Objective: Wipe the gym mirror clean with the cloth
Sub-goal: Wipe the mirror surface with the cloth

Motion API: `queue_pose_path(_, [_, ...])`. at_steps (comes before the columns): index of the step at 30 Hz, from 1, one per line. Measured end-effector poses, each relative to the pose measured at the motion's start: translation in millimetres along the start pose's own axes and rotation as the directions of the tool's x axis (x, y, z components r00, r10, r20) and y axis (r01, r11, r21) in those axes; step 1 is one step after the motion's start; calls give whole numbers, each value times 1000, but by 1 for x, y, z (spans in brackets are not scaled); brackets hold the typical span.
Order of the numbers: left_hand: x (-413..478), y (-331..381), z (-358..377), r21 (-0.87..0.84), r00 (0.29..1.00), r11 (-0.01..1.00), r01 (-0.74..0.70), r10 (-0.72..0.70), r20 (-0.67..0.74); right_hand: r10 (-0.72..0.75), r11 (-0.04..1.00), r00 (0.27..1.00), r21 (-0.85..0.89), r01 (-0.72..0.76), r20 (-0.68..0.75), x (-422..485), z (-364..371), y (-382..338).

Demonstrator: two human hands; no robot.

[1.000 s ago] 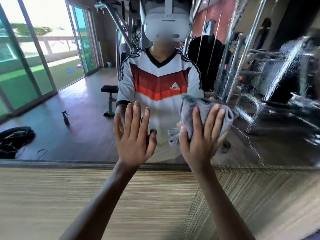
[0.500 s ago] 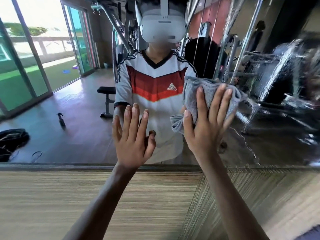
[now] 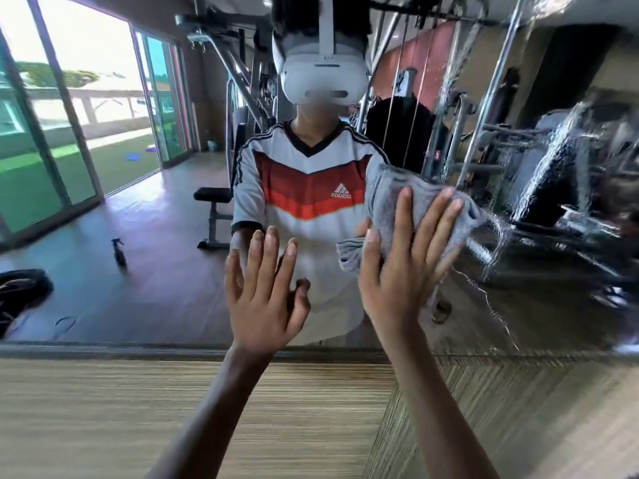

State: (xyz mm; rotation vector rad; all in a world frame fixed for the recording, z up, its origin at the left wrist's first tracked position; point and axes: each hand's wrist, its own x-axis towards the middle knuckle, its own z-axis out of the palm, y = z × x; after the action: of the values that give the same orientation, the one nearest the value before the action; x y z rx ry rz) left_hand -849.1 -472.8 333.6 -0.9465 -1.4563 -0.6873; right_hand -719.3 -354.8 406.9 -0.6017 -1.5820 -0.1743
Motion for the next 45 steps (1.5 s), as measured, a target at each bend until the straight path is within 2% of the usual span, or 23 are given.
queue_pose_path(1, [0, 0, 0, 2, 1000, 1000, -1, 1, 3, -17, 1000, 1000, 15, 17, 2, -2, 3, -10])
queue_pose_path(3, [-1, -2, 1, 4, 1000, 1000, -3, 3, 1, -195, 981, 979, 25, 193, 57, -25, 7, -12])
queue_pose_path(5, [-1, -2, 0, -3, 1000, 1000, -1, 1, 6, -401, 914, 898, 12, 406, 183, -64, 5, 8])
queue_pose_path(7, [-1, -1, 0, -12, 1000, 1000, 0, 0, 1, -458, 880, 858, -19, 475, 230, -88, -3, 37])
queue_pose_path(9, [-1, 3, 0, -12, 1000, 1000, 16, -16, -1, -370, 922, 908, -41, 385, 197, -79, -8, 52])
queue_pose_path(11, [1, 4, 1, -9, 999, 999, 30, -30, -14, -189, 979, 978, -57, 194, 91, -44, -6, 43])
queue_pose_path(13, [1, 3, 0, -21, 999, 999, 36, -36, -6, -19, 999, 1000, -41, 20, 7, -4, -3, 17])
queue_pose_path(14, [1, 2, 0, -25, 999, 999, 31, -32, -9, 19, 999, 1000, -31, -20, -11, 9, -1, 2])
queue_pose_path(16, [2, 1, -2, -27, 1000, 999, 30, -30, -8, -21, 999, 1000, -36, 20, -11, 14, 4, -18])
queue_pose_path(19, [8, 3, -8, -56, 999, 997, 44, -44, 1, -318, 945, 943, -53, 324, 97, -23, 3, -3])
queue_pose_path(21, [10, 5, -14, -88, 997, 993, 73, -71, 28, -409, 904, 897, -62, 424, 171, -45, -3, 26])
queue_pose_path(24, [28, 4, -28, -136, 997, 988, 75, -72, 27, -257, 960, 957, -75, 268, 134, -29, -14, 41])
queue_pose_path(27, [76, -1, -33, -171, 997, 982, 74, -77, -11, -29, 998, 999, -57, 31, 33, 34, -17, 13])
queue_pose_path(28, [93, -1, -34, -185, 996, 979, 84, -90, -25, 2, 999, 1000, -32, -1, 17, 51, -16, 0])
queue_pose_path(29, [111, -1, -35, -185, 994, 979, 84, -95, -50, -13, 1000, 1000, -17, 13, 6, 64, -14, -13])
queue_pose_path(31, [136, -4, -33, -153, 994, 986, 72, -84, -73, -140, 990, 989, -30, 141, 38, 64, -10, -28])
queue_pose_path(33, [143, -8, -28, -90, 996, 995, 53, -59, -64, -336, 939, 937, -42, 341, 98, 43, -7, -18])
queue_pose_path(35, [141, -10, -23, -14, 999, 999, 32, -33, -42, -434, 895, 892, -56, 443, 124, 25, -10, 8])
queue_pose_path(37, [139, -9, -20, 14, 999, 999, 35, -34, -31, -384, 916, 919, -84, 391, 88, 28, -16, 27])
queue_pose_path(40, [140, -7, -20, 23, 998, 998, 50, -49, -28, -186, 980, 983, -79, 184, -9, 73, -20, 20])
queue_pose_path(42, [138, -7, -21, 3, 998, 999, 49, -48, -34, -82, 996, 995, -38, 80, -50, 104, -18, -2])
queue_pose_path(44, [139, -8, -23, -9, 998, 999, 41, -42, -38, -85, 996, 995, -24, 84, -47, 114, -13, -23])
queue_pose_path(45, [139, -8, -23, -10, 999, 999, 37, -37, -38, -144, 989, 989, -27, 144, -30, 109, -12, -29])
